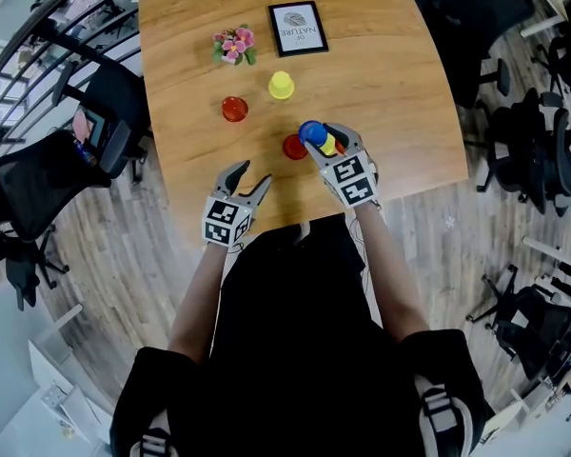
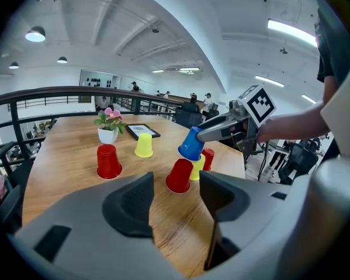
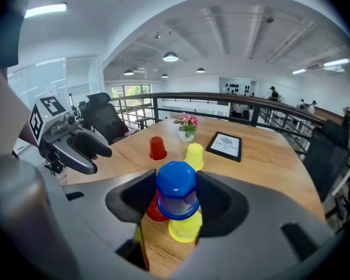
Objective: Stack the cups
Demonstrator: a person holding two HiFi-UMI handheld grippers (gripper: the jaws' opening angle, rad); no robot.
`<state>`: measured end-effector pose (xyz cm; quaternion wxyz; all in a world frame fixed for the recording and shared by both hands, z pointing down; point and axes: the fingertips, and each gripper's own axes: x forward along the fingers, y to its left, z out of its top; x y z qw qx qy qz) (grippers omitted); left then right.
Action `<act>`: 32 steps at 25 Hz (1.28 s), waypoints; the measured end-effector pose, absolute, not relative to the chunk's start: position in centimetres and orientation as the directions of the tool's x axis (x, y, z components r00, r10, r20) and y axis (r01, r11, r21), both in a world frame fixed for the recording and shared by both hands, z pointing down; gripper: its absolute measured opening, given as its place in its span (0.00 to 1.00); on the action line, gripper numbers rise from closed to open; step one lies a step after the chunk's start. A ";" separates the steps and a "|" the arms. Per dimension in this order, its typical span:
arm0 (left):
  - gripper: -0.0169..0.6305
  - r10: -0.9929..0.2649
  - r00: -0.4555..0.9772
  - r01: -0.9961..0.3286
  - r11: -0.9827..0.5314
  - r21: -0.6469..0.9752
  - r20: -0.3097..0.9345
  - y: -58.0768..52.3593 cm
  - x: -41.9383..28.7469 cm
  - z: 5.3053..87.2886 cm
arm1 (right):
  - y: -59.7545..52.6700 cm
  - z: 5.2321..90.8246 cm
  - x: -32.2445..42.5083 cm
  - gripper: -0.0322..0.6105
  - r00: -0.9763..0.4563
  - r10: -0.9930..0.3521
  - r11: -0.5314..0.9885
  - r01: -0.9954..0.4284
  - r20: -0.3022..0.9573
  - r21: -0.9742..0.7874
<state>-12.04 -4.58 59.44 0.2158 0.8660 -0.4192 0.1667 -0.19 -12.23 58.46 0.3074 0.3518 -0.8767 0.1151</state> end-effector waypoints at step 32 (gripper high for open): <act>0.44 -0.681 0.567 -0.820 -0.524 0.232 0.464 -5.6 -11.5 59.3 | -11.2 57.1 -0.2 0.49 -0.612 -0.517 0.770 -0.638 0.599 0.014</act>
